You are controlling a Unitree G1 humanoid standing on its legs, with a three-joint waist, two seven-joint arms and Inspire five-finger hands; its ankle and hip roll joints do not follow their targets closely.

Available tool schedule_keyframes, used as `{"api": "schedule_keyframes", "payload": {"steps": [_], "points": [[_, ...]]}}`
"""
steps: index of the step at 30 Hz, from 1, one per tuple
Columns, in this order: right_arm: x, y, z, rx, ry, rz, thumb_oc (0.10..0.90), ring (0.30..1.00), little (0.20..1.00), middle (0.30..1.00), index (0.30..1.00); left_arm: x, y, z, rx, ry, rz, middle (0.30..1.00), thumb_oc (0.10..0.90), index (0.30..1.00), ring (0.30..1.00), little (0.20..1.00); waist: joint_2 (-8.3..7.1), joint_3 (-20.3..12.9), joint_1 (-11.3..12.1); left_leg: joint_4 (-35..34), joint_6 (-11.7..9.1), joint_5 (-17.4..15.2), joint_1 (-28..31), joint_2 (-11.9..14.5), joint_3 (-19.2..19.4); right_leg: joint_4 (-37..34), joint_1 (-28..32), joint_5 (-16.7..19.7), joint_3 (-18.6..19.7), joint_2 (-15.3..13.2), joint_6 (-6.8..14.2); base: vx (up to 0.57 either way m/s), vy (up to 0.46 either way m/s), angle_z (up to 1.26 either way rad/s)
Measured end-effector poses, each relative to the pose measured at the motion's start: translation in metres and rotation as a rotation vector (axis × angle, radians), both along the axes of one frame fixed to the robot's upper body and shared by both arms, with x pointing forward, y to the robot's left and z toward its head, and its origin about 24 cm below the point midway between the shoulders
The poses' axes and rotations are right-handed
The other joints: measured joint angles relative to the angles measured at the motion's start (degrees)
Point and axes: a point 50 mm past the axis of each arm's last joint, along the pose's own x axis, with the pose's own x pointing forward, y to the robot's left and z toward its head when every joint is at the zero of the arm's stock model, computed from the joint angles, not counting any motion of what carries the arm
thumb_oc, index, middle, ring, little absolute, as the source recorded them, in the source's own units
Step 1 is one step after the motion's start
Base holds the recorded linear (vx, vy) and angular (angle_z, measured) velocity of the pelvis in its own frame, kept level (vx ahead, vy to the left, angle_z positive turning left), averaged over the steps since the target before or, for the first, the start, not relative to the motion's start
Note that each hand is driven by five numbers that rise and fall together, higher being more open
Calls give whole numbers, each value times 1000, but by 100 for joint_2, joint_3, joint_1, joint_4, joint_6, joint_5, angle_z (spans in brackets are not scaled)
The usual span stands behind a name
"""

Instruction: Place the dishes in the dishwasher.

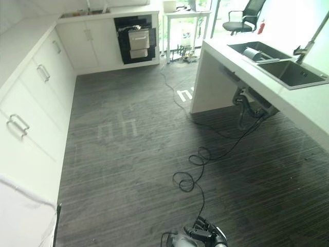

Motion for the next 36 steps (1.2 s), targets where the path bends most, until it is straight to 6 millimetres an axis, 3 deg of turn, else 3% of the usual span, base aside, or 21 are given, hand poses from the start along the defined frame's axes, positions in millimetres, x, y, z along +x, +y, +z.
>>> {"api": "schedule_keyframes", "payload": {"steps": [2,3,5,7,8,9,10,11,12,13,14,15,16,18,21,23,25,26,29,31,36], "points": [[7,-2,5,-9,-34,9,800,900,900,900,900,15,0,3,0,-51,-14,900,800,900,900,900,-128,-44,-12,-208,-4,-142,-201,-6,6,-103,112,-81,42,5,-42,151,-318,-20],[17,-5,13,-24,-81,27,800,900,900,900,900,29,-2,6,-12,-108,-32,900,800,900,900,900,-109,-80,-13,-456,-29,75,-440,99,34,-39,178,-193,72,143,-11,140,-314,-24],[23,-4,17,-24,-106,42,800,900,900,900,900,33,-1,7,-10,-120,-34,900,800,900,900,900,-86,-175,-143,-428,-216,206,-452,184,8,-32,191,-277,31,210,10,153,-311,-13],[20,-5,16,-28,-95,52,800,900,900,900,900,32,-3,6,-16,-121,-31,900,800,900,900,900,-142,-135,-127,-17,-661,587,-616,119,48,-44,225,-374,82,184,-98,133,-324,-17],[18,-4,15,-30,-83,60,800,900,900,900,900,31,-4,6,-16,-117,-23,900,800,900,900,900,-195,-128,-85,385,-761,803,-799,119,21,-48,252,-395,133,146,-132,82,-188,-26],[18,-5,15,-40,-75,69,800,900,900,900,900,26,-5,4,-21,-104,-6,900,800,900,900,900,-240,-30,4,1900,-687,1601,-1670,181,-46,-238,410,-457,297,171,-278,75,-53,-44],[17,-7,13,-49,-60,71,800,900,900,900,900,30,-7,5,-35,-136,35,900,800,900,900,900,-271,119,199,3127,-476,1554,-2721,317,-181,-385,526,-323,375,156,-231,124,56,-41],[13,-6,11,-47,-40,75,800,900,900,900,900,44,-7,11,-61,-241,90,900,800,900,900,900,-389,282,317,2468,-191,1253,-3216,273,-148,-546,774,-358,404,176,-53,122,108,-45],[11,-6,9,-47,-23,79,800,900,900,900,900,50,-5,14,-47,-262,55,900,800,900,900,900,-396,278,306,1488,-11,1233,-3343,192,-53,-645,980,-406,493,216,26,166,170,-74],[17,-3,9,-46,-31,100,800,900,900,900,900,46,-6,13,-25,-233,42,900,800,900,900,900,-353,287,290,-623,295,1398,-3096,90,373,-620,1081,-686,405,115,837,160,169,-129],[25,-5,14,-57,-59,127,800,900,900,900,900,40,-9,10,-35,-221,80,900,800,900,900,900,-211,328,332,-1366,139,1582,-3094,261,519,-63,777,-755,656,53,434,213,167,-137],[28,-6,16,-70,-77,138,800,900,900,900,900,41,-10,9,-40,-221,122,900,800,900,900,900,-82,418,214,-1413,119,1650,-3236,397,419,-97,862,-751,557,226,38,218,179,-67],[24,-6,15,-81,-60,134,800,900,900,900,900,41,-7,9,-34,-216,122,900,800,900,900,900,19,424,104,-1329,88,1696,-3439,486,148,-103,885,-761,439,358,56,163,152,-10],[14,-5,11,-81,-27,139,800,900,900,900,900,47,-4,12,-32,-263,115,900,800,900,900,900,-29,462,188,-1128,-86,1805,-3821,627,-319,-206,936,-790,379,573,63,171,198,-4],[12,-9,11,-89,-24,140,800,900,900,900,900,48,-1,13,-30,-274,127,900,800,900,900,900,-87,549,164,-990,-69,1801,-3637,629,-170,-360,1272,-778,429,561,63,241,320,-8],[15,-12,14,-101,-40,140,800,900,900,900,900,45,-2,10,-35,-242,128,900,800,900,900,900,-48,560,125,-957,81,1694,-3211,609,161,-606,1494,-771,541,555,79,200,237,-24],[10,-12,12,-108,-24,158,800,900,900,900,900,42,-1,9,-34,-220,133,900,800,900,900,900,-29,548,125,-922,156,1646,-2887,508,166,-684,1606,-811,540,536,207,225,223,6],[8,-10,11,-99,-19,159,800,900,900,900,900,39,0,8,-34,-200,136,900,800,900,900,900,-32,544,144,-1097,384,1604,-2583,335,194,-680,1674,-886,534,443,365,283,270,17],[6,0,7,-64,-19,162,800,900,900,900,900,35,4,8,-20,-185,140,900,800,900,900,900,-320,484,201,-1140,729,1424,-2366,-18,258,-581,1804,-972,518,80,676,190,204,16],[16,8,9,-47,-53,167,800,900,900,900,900,37,6,9,-9,-184,113,900,800,900,900,900,-389,424,206,-954,884,1191,-2375,-187,295,-495,1836,-973,519,-109,731,175,223,4],[32,23,18,-21,-131,205,800,900,900,900,900,32,10,9,21,-147,42,900,800,900,900,900,-274,210,177,-811,1225,773,-2259,-491,256,115,1689,-785,544,-421,987,161,248,12]]}}
